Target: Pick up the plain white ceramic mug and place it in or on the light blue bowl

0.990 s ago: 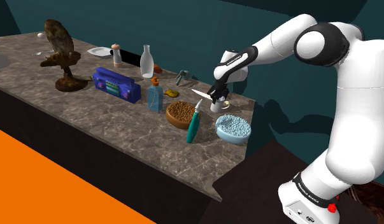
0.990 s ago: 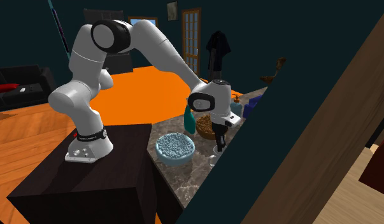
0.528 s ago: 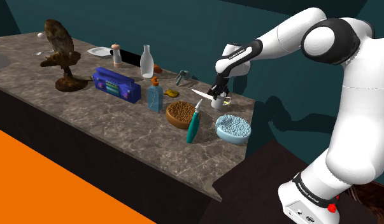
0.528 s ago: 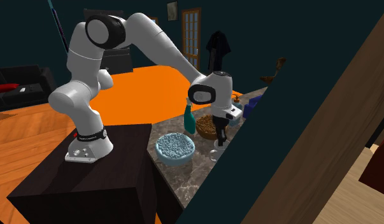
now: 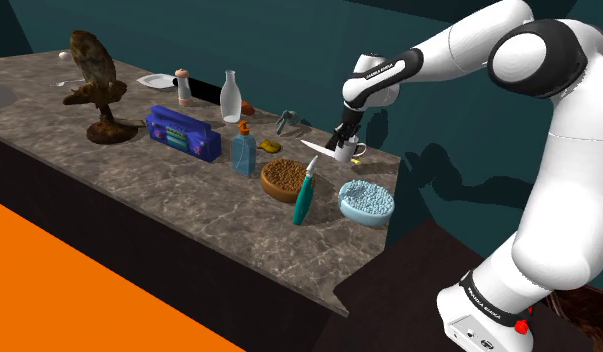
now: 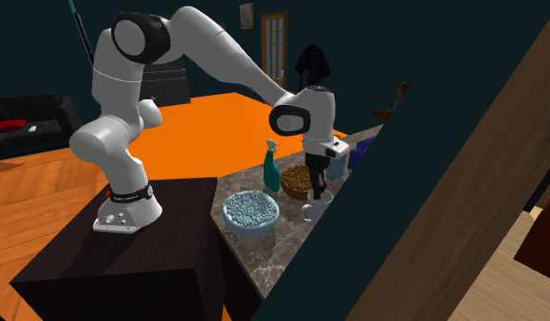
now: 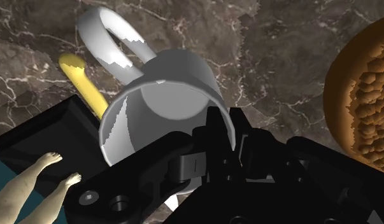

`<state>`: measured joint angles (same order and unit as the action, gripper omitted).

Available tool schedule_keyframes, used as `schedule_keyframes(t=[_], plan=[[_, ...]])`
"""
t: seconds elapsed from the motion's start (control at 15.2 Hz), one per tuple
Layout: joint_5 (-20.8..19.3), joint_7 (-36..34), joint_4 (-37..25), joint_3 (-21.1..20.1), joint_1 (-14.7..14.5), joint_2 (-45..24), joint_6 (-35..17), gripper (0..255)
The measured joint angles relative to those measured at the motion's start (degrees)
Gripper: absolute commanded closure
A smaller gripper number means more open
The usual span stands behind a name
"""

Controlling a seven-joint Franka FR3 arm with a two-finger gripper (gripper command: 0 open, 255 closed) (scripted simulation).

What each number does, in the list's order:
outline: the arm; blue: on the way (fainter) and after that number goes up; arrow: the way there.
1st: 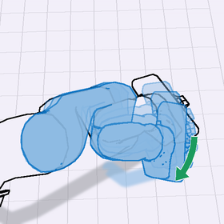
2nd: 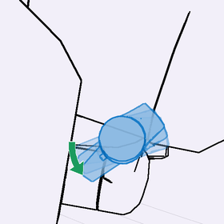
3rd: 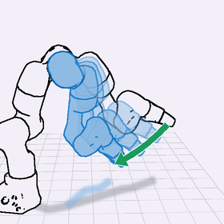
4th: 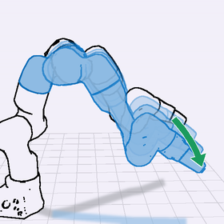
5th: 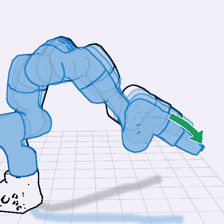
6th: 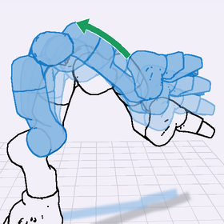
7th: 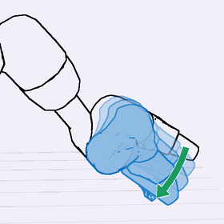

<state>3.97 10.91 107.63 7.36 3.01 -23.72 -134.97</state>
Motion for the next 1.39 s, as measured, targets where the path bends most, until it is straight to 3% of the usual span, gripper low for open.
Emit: schedule_keyframes(t=[1.12, 1.39], plan=[[-1.28, -0.98, -4.35, 0.52, -0.5, 6.36, 10.65, 255], [-2.48, -2.07, 4.61, 0.62, -1.34, 13.8, 9.07, 255]])
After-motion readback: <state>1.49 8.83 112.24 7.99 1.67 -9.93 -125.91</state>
